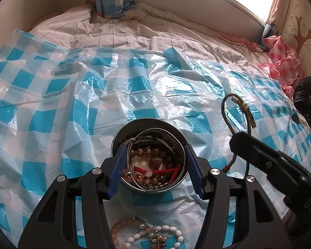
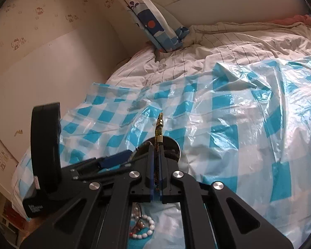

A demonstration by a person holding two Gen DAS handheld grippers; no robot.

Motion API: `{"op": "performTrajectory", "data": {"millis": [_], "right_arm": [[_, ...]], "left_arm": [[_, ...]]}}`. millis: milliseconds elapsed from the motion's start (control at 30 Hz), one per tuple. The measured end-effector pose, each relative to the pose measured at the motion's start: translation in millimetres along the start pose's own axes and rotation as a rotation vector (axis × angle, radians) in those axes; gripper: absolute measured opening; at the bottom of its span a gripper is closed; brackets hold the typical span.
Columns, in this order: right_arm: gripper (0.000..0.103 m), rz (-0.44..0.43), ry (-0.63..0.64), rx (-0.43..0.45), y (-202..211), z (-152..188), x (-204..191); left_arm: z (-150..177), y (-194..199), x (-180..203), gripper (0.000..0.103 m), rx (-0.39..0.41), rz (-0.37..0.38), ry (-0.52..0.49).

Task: Organize jewelry
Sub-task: 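Drop a silver wire bangle into the tin with left gripper while right lowers gold bangle in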

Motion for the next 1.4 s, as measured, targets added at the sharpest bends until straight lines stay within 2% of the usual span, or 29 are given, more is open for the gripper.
{"op": "performTrajectory", "data": {"millis": [133, 433, 767, 900, 967, 1000, 1033, 1133, 1167, 1267, 1333, 1400], "right_arm": [[0.004, -0.013, -0.015, -0.002, -5, -3, 4], [0.004, -0.056, -0.086, -0.001, -18, -4, 11], [0.004, -0.109, -0.097, -0.060, -59, 1, -2], [0.004, -0.094, -0.122, -0.142, -84, 14, 7], [0.005, -0.047, -0.117, -0.224, -95, 27, 14], [0.006, -0.019, -0.114, -0.233, -95, 29, 17], [0.009, 0.004, -0.106, -0.228, -93, 28, 20], [0.037, 0.070, -0.052, -0.185, -77, 19, 22], [0.041, 0.083, -0.038, -0.172, -73, 17, 22], [0.044, 0.106, -0.020, -0.151, -65, 13, 24], [0.054, 0.136, 0.001, -0.137, -60, 12, 26], [0.055, 0.143, 0.000, -0.127, -56, 9, 28]], "left_arm": [[2, -7, -1, 0.054, -0.032, 0.014, 0.023], [-2, -7, -26, 0.059, -0.064, 0.102, 0.193], [-7, 2, -66, 0.066, -0.026, 0.052, 0.319], [-7, 6, -79, 0.067, -0.017, 0.030, 0.339], [-7, 6, -83, 0.067, -0.015, 0.024, 0.338], [-7, 6, -83, 0.067, -0.015, 0.021, 0.335], [-6, 7, -84, 0.067, -0.016, 0.019, 0.332], [-4, 8, -86, 0.068, -0.015, 0.004, 0.312], [-3, 9, -87, 0.068, -0.014, -0.004, 0.301], [-1, 11, -91, 0.068, -0.013, -0.021, 0.284], [2, 11, -93, 0.068, -0.019, -0.030, 0.265], [4, 12, -95, 0.068, -0.023, -0.042, 0.243]]}}
Point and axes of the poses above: each gripper's, at about its wrist camera, not at the fingertips, and y roughly against the way its jaws point, x to its right, z to its underside, the point moved 7 cm from there along -y, roughly the way its jaws point, and after that the axes turned 15 degrees about -z, right-handed, at the moved point
